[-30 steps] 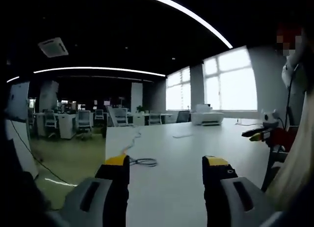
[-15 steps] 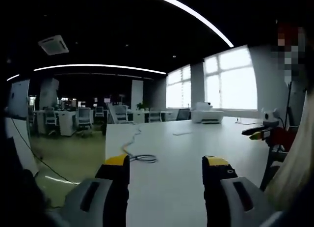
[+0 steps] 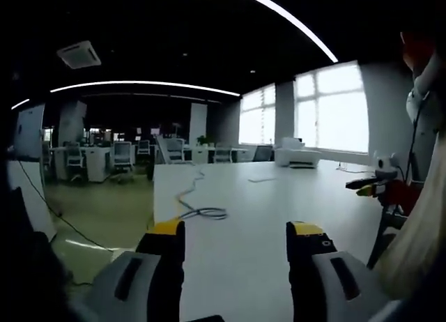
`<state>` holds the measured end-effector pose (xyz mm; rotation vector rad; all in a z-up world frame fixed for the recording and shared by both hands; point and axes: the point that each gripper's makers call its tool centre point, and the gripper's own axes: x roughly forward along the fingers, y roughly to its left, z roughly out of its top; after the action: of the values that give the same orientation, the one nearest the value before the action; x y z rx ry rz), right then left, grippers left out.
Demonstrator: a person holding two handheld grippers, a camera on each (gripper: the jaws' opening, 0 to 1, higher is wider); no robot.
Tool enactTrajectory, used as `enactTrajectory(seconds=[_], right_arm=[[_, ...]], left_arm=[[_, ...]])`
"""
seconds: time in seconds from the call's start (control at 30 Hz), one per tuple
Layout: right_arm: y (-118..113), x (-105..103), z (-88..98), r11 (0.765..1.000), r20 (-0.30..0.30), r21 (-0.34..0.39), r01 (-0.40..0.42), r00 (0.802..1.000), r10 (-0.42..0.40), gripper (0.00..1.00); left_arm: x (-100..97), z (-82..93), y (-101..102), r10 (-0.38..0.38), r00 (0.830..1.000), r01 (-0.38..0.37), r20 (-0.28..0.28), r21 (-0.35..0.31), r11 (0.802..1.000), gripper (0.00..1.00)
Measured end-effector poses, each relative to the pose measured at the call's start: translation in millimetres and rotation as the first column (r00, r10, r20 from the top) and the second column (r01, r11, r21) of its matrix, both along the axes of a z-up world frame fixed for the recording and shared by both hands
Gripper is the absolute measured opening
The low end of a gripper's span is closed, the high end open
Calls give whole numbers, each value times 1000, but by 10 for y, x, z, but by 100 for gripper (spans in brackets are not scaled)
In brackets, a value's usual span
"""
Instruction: Pick up the power strip scattered on the table, fix it on the side mounting bracket of the table, and press the switch
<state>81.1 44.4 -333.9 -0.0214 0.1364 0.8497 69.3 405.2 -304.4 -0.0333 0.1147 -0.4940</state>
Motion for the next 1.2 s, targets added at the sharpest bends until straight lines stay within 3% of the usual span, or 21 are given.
enactTrajectory(seconds=[0.23,0.57,1.0,1.2], right_arm=[[-9,4,8,1000,0,8,1,1000,-1,39],[19,10,-11,1000,-6,14,-9,1000,9,39],[110,10,31,1000,-2,11,-29,1000,29,38],[147,1,41,999,0,10,-38,999,38,38]], left_arm=[[-27,-29,57,7,1000,-6,-21,37,999,63],[-45,55,207,15,999,-12,-49,45,999,63],[-95,165,419,38,998,-31,-53,129,991,64],[-96,192,542,54,996,-45,-65,135,990,66]])
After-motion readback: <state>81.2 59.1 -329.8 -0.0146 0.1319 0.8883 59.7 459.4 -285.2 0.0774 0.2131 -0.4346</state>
